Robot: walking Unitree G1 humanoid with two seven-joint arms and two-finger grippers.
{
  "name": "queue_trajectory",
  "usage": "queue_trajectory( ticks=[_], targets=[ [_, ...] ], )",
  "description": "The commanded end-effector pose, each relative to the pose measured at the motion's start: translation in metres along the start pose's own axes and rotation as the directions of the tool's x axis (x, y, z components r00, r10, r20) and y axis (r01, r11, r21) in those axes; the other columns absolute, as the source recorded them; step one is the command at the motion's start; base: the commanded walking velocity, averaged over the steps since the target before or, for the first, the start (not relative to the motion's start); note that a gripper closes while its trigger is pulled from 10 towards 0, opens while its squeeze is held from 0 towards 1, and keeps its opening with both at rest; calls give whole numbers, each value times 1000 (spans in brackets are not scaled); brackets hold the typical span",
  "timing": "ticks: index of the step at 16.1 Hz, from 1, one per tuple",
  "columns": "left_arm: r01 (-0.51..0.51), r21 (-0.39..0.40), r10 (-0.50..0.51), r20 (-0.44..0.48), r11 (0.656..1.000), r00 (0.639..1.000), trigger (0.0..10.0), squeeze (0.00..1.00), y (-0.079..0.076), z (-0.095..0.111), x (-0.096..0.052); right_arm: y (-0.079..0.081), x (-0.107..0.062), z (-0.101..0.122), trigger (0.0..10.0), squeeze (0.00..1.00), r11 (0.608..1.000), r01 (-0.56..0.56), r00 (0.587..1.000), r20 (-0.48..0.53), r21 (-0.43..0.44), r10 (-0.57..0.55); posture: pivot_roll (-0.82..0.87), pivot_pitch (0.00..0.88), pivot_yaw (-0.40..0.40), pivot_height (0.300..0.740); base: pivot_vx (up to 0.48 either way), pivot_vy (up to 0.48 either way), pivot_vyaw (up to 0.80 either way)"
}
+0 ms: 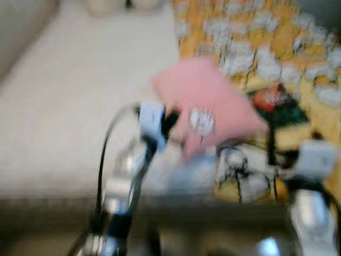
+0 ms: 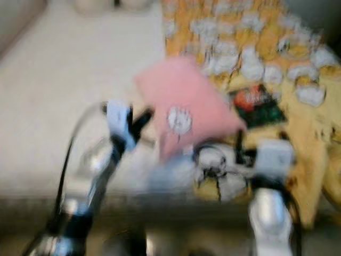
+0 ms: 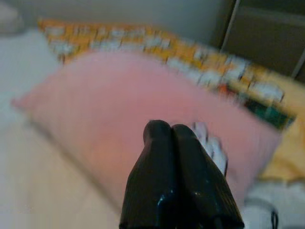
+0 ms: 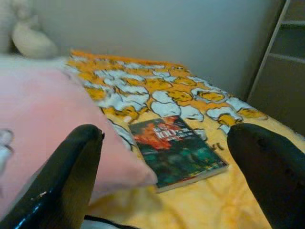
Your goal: Clean up the room
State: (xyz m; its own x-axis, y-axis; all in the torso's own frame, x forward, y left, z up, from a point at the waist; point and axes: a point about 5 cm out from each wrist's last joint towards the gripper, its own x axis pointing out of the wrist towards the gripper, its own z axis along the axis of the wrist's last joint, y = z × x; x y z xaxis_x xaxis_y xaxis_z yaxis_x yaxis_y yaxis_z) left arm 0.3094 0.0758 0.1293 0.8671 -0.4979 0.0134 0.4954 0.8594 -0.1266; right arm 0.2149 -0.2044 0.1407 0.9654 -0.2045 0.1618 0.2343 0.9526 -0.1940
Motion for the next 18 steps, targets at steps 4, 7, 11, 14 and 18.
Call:
queue_trajectory(
  ticks=[4, 7, 11, 14, 18],
  targets=[
    [-59, -25, 59, 15, 998, 998, 10000, 0, 10, 4, 6, 9, 6, 1, 10000, 0, 999, -41, 999, 14, 0, 41, -67, 29, 49, 740, 0, -446, 414],
    [-68, -32, 68, 10, 997, 998, 10000, 0, 9, 1, 6, 12, 10, 0, 10000, 0, 998, -65, 998, 7, -1, 65, -60, 32, 41, 740, 0, -436, 488],
    [-212, -11, 212, -29, 977, 977, 10000, 0, 24, -9, 2, 21, 9, -10, 10000, 0, 991, -133, 990, -50, 36, 134, -51, 29, 31, 740, 65, -100, 122],
    [-412, 125, 419, -32, 902, 907, 10000, 114, 68, -14, -29, 16, 7, -16, 10000, 0, 987, -136, 987, -77, 88, 143, -42, 20, 23, 740, 0, 0, 0],
    [-377, 220, 384, 12, 900, 923, 10000, 1000, 62, -13, -40, 11, 3, -26, 10000, 0, 989, -116, 988, -97, 89, 124, -13, 7, 14, 740, 0, 0, 0]
  ],
)
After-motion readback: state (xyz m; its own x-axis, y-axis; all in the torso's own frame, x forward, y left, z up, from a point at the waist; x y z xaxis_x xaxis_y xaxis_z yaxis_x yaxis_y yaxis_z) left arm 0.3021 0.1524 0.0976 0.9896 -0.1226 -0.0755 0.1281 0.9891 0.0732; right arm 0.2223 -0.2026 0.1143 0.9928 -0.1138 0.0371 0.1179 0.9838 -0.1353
